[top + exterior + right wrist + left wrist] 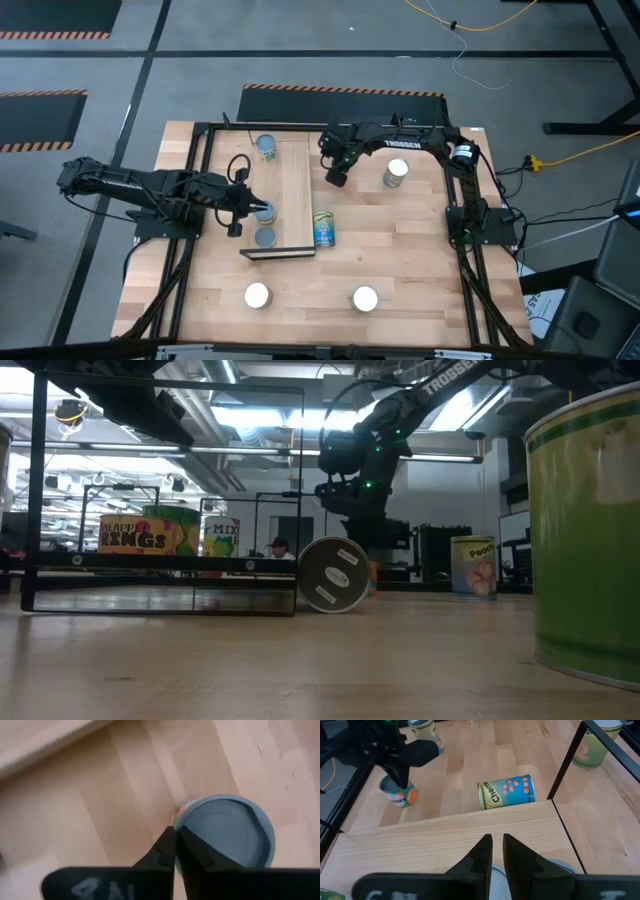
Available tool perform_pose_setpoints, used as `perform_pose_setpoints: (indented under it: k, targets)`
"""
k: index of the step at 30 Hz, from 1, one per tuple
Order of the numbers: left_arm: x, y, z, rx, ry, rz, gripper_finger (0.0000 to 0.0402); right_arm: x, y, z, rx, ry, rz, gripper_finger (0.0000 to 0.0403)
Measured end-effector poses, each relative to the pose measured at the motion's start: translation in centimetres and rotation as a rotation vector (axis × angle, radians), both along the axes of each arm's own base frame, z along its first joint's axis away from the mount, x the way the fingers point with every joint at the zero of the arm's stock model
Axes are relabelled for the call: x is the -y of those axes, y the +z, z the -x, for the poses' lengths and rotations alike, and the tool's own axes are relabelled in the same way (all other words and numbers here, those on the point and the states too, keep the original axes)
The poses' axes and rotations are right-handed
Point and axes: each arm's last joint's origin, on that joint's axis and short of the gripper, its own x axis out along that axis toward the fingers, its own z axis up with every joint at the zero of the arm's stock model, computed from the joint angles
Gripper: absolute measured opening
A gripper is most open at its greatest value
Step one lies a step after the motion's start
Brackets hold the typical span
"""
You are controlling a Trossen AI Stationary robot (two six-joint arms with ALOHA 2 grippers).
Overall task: Pick and place cans onto a shelf
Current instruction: Put the small canned oranges on the shelf
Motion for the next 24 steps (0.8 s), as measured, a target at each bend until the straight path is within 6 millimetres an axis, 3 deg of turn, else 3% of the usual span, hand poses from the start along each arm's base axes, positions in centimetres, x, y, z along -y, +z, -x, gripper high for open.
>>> perform_pose_setpoints:
  k: [8, 14, 24]
  targets:
    - [0.0, 0.0, 0.0, 0.000, 0.000, 0.000, 0.0039, -0.6, 0.9, 1.0, -0.076, 0.335, 0.030, 0.0006]
    - [0.0, 0.0, 0.0, 0.000, 0.000, 0.000, 0.0039, -1.5, 1.5, 2.0, -0.084, 0.631, -0.053, 0.0006]
    - [0.0, 0.0, 0.0, 0.000, 0.000, 0.000, 0.0039, -3.9, 1.6, 1.3, -0.038, 0.963, -0.040, 0.0008]
